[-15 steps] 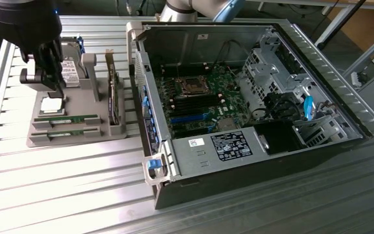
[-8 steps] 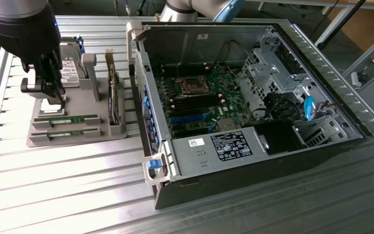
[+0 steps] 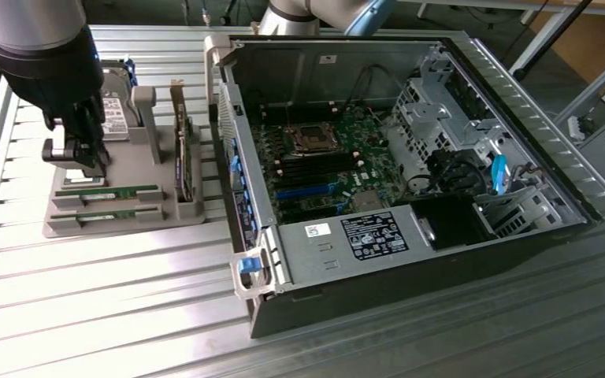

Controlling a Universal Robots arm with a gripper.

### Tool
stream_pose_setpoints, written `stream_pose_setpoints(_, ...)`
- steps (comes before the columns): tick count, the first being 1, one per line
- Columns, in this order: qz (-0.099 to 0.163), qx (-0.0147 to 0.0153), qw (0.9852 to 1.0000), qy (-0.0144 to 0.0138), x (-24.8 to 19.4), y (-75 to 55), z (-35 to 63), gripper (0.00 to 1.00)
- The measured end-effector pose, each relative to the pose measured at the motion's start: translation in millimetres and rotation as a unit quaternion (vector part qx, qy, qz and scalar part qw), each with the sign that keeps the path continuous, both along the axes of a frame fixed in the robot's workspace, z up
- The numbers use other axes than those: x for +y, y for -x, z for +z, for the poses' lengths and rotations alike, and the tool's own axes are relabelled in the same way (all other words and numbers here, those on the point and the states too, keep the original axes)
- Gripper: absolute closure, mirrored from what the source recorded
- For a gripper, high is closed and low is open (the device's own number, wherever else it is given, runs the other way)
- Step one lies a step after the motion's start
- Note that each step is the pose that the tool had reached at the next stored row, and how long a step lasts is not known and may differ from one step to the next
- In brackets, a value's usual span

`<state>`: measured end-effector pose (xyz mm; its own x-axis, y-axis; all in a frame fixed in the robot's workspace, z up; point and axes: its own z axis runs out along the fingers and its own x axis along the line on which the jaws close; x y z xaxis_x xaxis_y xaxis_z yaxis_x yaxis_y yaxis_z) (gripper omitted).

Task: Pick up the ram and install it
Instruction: 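Pick up the ram and move it above insertion slot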

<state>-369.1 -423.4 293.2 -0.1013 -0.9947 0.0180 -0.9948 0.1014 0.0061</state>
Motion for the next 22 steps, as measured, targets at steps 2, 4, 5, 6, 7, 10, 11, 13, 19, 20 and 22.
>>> stream_pose_setpoints(2, 0.000, -0.0001, 1.0000, 0.0000, 0.0, 0.0, -3.4, 0.71)
stream_pose_setpoints(4, 0.000, 0.0000, 1.0000, 0.0000, 0.0, 0.0, -7.3, 0.71)
stream_pose_setpoints(5, 0.000, -0.0001, 1.0000, 0.0000, 0.0, 0.0, -9.8, 0.71)
stream_pose_setpoints(6, 0.000, -0.0001, 1.0000, -0.0001, 0.0, 0.0, -12.4, 0.71)
stream_pose_setpoints(7, 0.000, 0.0000, 1.0000, 0.0000, 0.0, 0.0, -14.9, 0.71)
stream_pose_setpoints(10, 0.000, 0.0000, 1.0000, 0.0000, 0.0, 0.3, -21.6, 0.71)
stream_pose_setpoints(11, 0.000, 0.0000, 1.0000, 0.0000, 0.0, 0.6, -22.6, 0.71)
stream_pose_setpoints(13, 0.000, -0.0001, 1.0000, 0.0000, 0.0, 4.8, -26.4, 0.71)
stream_pose_setpoints(19, 0.000, 0.0000, 1.0000, 0.0000, -4.5, 8.9, -37.3, 0.71)
stream_pose_setpoints(20, 0.000, -0.0001, 1.0000, -0.0001, -5.8, 8.9, -38.8, 0.71)
stream_pose_setpoints(22, 0.000, 0.0000, 1.0000, 0.0077, -9.4, 5.7, -53.7, 0.71)
